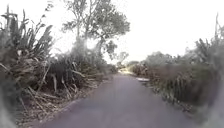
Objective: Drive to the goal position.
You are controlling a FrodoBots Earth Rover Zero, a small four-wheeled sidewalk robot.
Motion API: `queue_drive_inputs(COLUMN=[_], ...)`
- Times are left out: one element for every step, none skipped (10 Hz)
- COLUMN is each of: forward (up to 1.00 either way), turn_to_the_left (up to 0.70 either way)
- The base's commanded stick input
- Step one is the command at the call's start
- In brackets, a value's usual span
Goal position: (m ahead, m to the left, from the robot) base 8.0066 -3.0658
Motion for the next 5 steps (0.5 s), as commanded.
queue_drive_inputs(forward=[0.5, 0.5, 0.5, 0.5, 0.5], turn_to_the_left=[-0.49, -0.49, -0.49, -0.49, -0.49])
